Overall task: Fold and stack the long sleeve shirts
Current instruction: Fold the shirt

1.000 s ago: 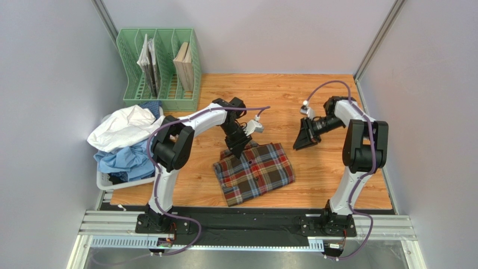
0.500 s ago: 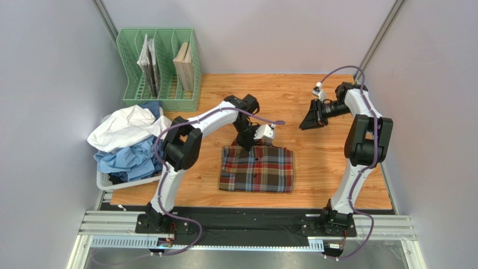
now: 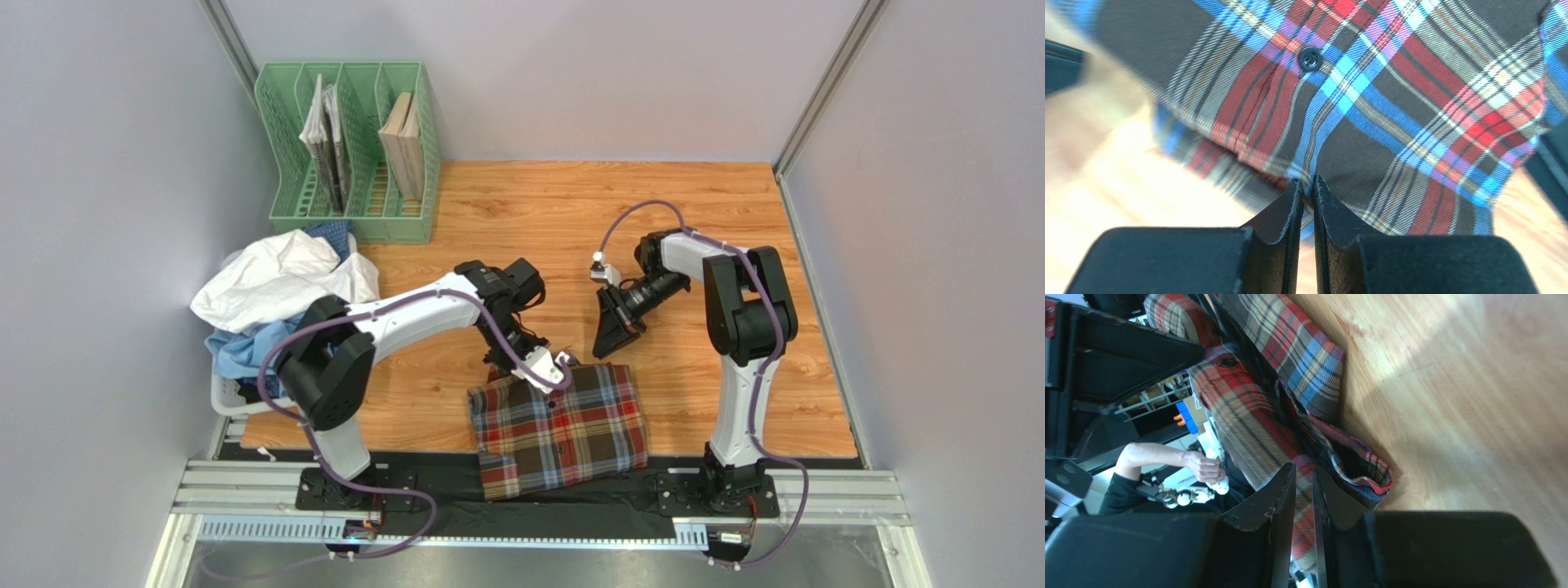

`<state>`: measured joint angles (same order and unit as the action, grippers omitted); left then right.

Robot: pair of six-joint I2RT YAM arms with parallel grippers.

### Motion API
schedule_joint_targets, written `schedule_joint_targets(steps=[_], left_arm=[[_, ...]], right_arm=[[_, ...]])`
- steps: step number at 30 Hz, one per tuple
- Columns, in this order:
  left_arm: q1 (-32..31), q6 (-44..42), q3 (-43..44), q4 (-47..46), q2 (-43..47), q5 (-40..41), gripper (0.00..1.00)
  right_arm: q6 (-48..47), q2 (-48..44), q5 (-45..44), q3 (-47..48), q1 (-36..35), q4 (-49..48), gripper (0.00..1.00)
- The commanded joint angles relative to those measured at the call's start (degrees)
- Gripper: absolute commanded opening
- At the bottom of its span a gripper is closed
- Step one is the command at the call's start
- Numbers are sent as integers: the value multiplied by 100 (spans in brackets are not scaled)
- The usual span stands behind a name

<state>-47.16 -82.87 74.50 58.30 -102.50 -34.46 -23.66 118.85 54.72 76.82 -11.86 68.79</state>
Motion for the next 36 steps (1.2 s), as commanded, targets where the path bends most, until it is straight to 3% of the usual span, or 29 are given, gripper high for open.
schedule_joint_targets(steps=[1, 6, 8, 9, 10, 11, 12, 13, 15, 16, 18, 22, 27, 29, 32, 33, 36], left_arm=[[22, -239, -227, -1418, 329, 228, 16], [242, 296, 1056, -390, -655, 237, 1], [373, 306, 1259, -111, -824, 492, 2], [487, 455, 1721, 205, -981, 475, 8], [575, 595, 1987, 947, -1044, 118, 27], [680, 814, 2216, 1285, -1088, -164, 37], [829, 1051, 2496, 1567, -1088, -419, 53], [866, 1463, 2534, 1988, -1053, -804, 59], [875, 2175, 1977, 1792, -660, -913, 61], [866, 3127, 1659, 1198, -492, -792, 61], [857, 3601, 832, 807, -132, -607, 61], [840, 3866, 241, 796, -147, 122, 61], [857, 3543, 495, 1427, -683, -86, 62], [857, 3532, 696, 1491, -972, -184, 59], [979, 3593, 934, 1343, -1289, 17, 33], [1050, 3646, 1004, 1185, -1369, 105, 20], [1357, 3629, 1452, 1070, -1685, 430, 0]], right_arm=[[-148, -415, 417, 298, 26, -130, 21], [-306, -126, 180, 185, -27, 20, 18], [-306, 6, 153, 167, -18, 20, 17], [-315, 33, 136, 167, -27, 20, 16], [-332, 33, 136, 167, -18, 11, 16], [-358, 42, 127, 184, -27, -6, 16], [-367, 25, 118, 228, -27, -15, 16], [-367, 16, 109, 281, -27, -15, 16], [-306, -2, 127, 474, -18, -33, 16], [-271, -19, 135, 544, -27, -33, 16], [-175, -28, 188, 729, -45, -50, 16], [-104, 7, 171, 835, -159, -129, 16], [45, 156, 171, 537, -449, -410, 14], [72, 209, 162, 282, -571, -516, 12], [98, 288, 241, 62, -625, -569, 11], [107, 306, 224, 35, -625, -569, 10], [116, 358, 136, -26, -616, -569, 9]])
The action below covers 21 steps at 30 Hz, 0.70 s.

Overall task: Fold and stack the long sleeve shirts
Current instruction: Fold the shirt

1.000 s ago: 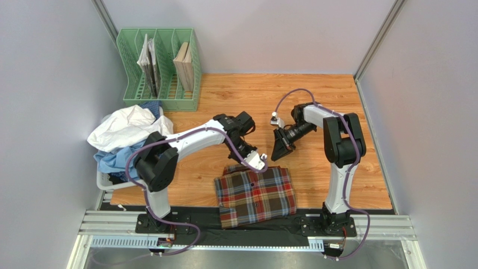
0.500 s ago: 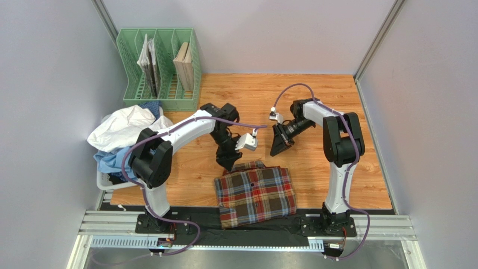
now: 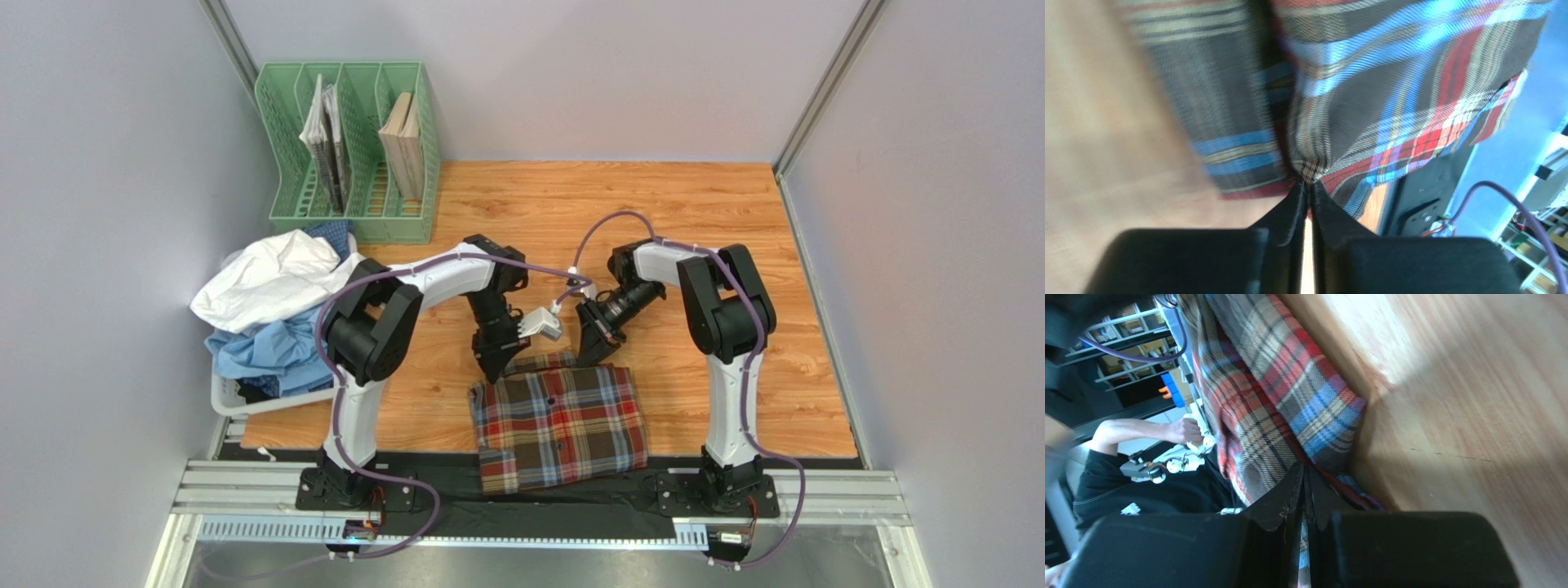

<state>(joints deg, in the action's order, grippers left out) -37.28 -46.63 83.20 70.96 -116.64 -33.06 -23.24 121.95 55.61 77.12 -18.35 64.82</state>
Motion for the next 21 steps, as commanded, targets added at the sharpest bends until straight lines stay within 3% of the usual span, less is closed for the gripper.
schedule_joint_targets(steps=[1, 5, 9, 11, 12, 15, 18, 21], left_arm=[[457, -73, 697, -231, -298, 370, 0], [835, -276, 1478, -240, -447, 388, 0], [714, -1144, 1297, 180, 26, -287, 2], [504, -1819, 850, 374, 481, -429, 10], [459, -1980, 699, 375, 667, -508, 25], [449, -2113, 233, -324, 1414, -605, 46], [380, -2219, 205, -783, 1741, -807, 54], [116, -2324, 504, -864, 1549, -633, 54]], right_arm=[[74, 39, 37, -66, 33, -162, 8], [153, 31, 90, -92, 42, -162, 8], [224, -127, 256, -302, -2, -162, 7], [215, -268, 301, -329, -2, -66, 7], [206, -338, 327, -260, -11, 4, 7], [390, -681, 283, -49, 24, 14, 7], [1101, -927, 292, 127, 7, -530, 8], [1454, -840, 179, 399, -90, -874, 8]])
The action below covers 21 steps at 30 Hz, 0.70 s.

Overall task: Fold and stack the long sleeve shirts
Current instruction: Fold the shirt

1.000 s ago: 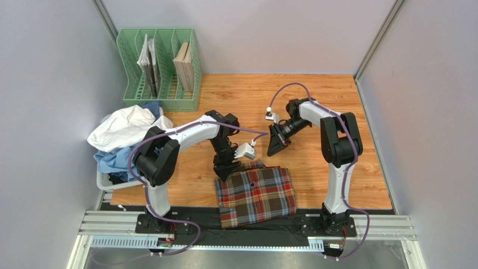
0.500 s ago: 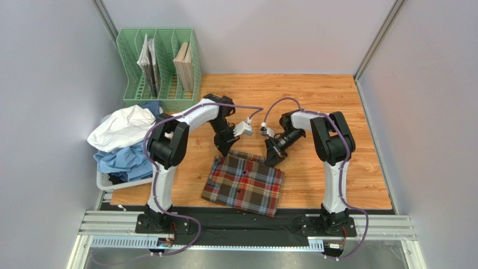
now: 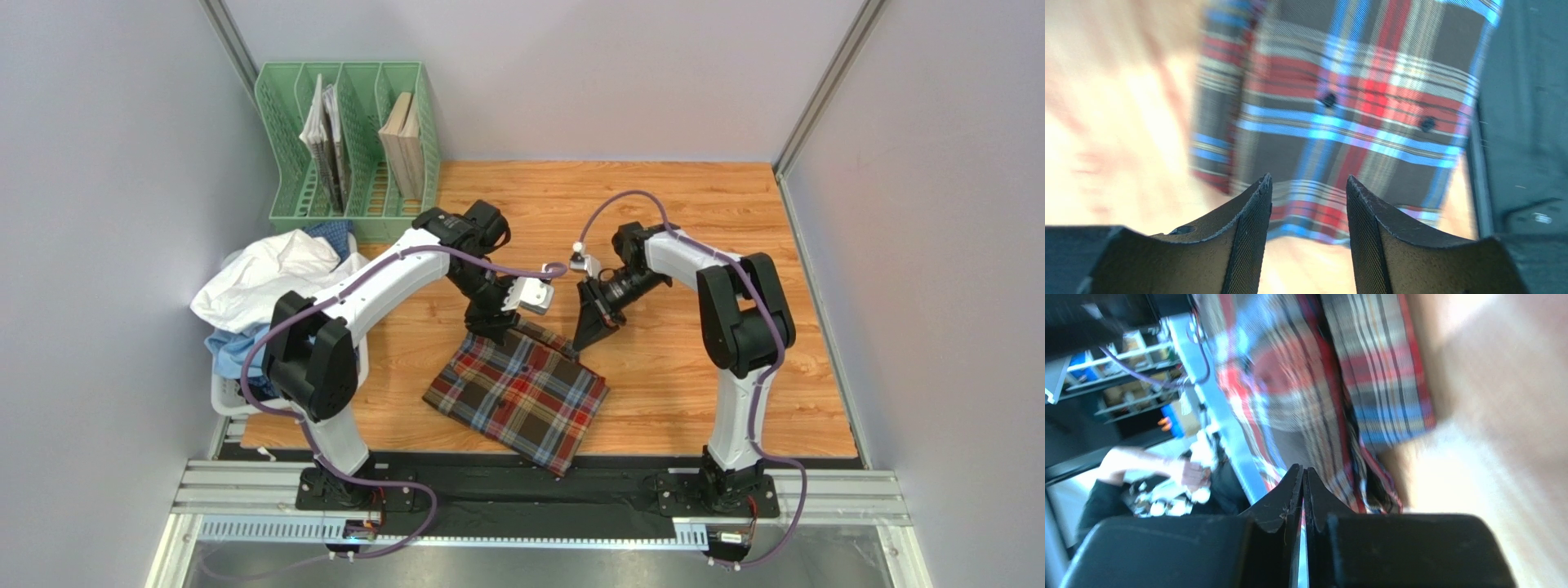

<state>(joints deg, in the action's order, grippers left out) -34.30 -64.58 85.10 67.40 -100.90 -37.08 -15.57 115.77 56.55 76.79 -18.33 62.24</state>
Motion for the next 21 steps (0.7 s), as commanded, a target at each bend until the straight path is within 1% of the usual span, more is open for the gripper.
schedule_joint_targets(steps=[1, 4, 9, 15, 19, 20, 21], left_arm=[[-304, -556, 419, -543, -165, -195, 55], [-497, -609, 595, -631, -543, -72, 55], [-621, -574, 710, -886, -983, 60, 55], [-727, -600, 692, -956, -1353, 183, 54], [-779, -732, 578, -825, -1441, 175, 50], [-780, -723, 552, -816, -1450, 175, 43], [-780, -714, 543, -807, -1441, 184, 39]], right_arm=[[739, -160, 75, 607, -153, -642, 8], [950, 156, 49, 810, -250, -730, 8], [1188, 674, -224, 1100, -364, -1003, 7], [1153, 1027, -355, 1022, -549, -1143, 6], [1048, 1237, -452, 951, -637, -1161, 6], [1030, 1255, -496, 943, -646, -1161, 6], [1013, 1273, -505, 925, -646, -1179, 6]])
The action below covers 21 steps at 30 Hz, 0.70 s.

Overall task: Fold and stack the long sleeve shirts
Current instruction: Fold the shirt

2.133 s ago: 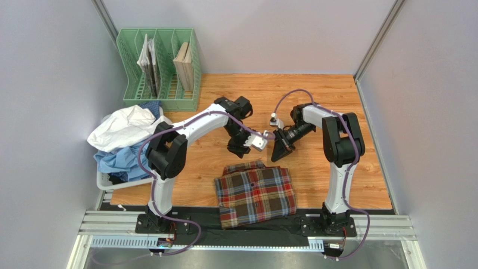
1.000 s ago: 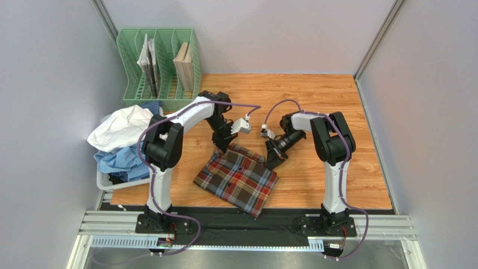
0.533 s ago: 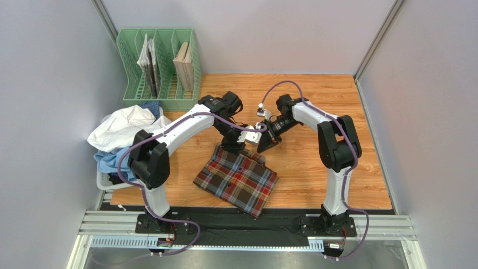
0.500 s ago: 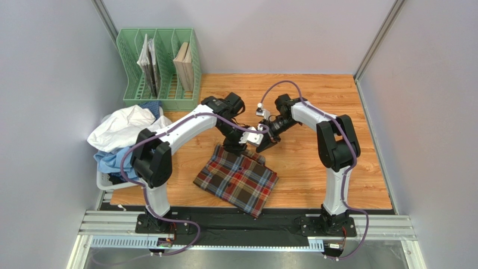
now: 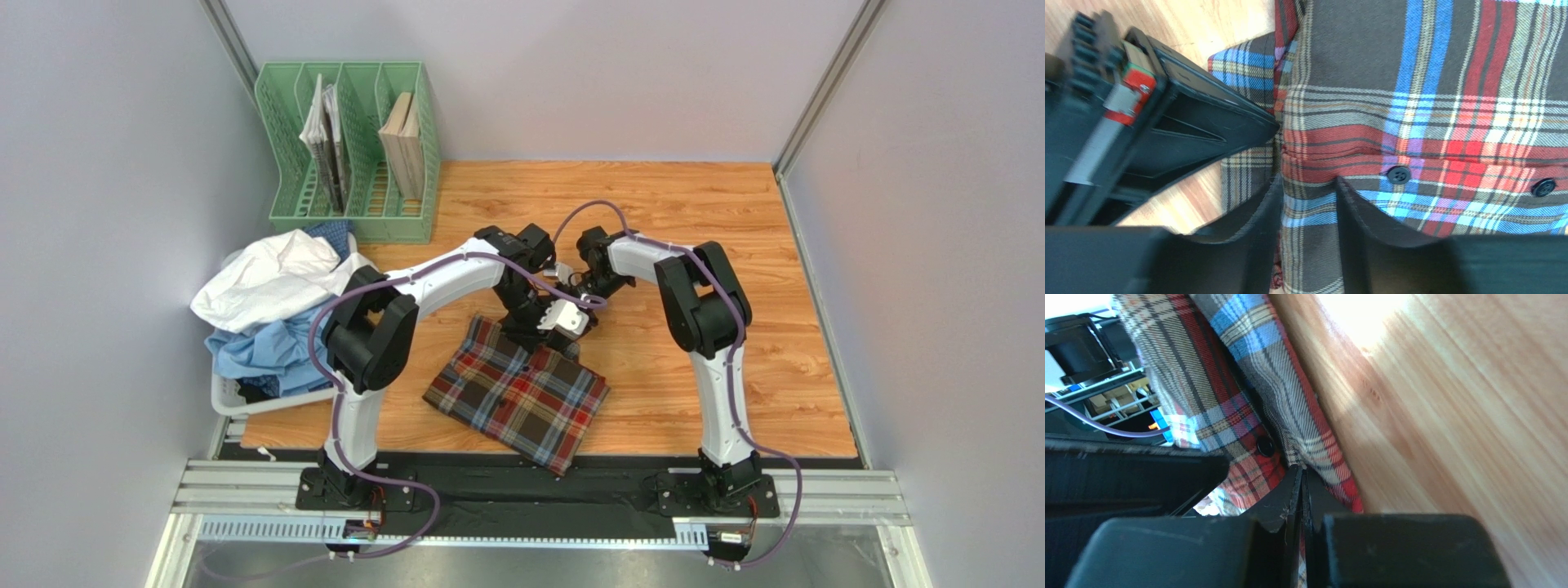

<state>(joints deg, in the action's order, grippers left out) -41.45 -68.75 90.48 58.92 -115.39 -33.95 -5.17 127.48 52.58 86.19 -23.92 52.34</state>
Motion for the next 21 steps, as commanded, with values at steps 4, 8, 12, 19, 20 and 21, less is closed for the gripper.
schedule_joint_targets(steps=[4, 8, 12, 19, 20, 21], left_arm=[[-65, -209, 92, 181, -44, -102, 9], [-38, -24, 321, 392, 17, -234, 0], [-21, -77, 479, 612, 70, -243, 11], [-38, -77, 681, 787, -334, -270, 58], [-38, -77, 708, 797, -396, -270, 58], [-38, -94, 743, 806, -474, -270, 58]], right_arm=[[-98, 189, -177, -50, -86, -180, 5], [-151, 198, -204, -67, -95, -171, 4], [-177, 198, -204, -50, -86, -154, 4], [-186, 163, -230, -76, -95, -154, 4], [-178, 172, -230, -85, -86, -154, 4], [-177, 172, -230, -85, -86, -136, 4]])
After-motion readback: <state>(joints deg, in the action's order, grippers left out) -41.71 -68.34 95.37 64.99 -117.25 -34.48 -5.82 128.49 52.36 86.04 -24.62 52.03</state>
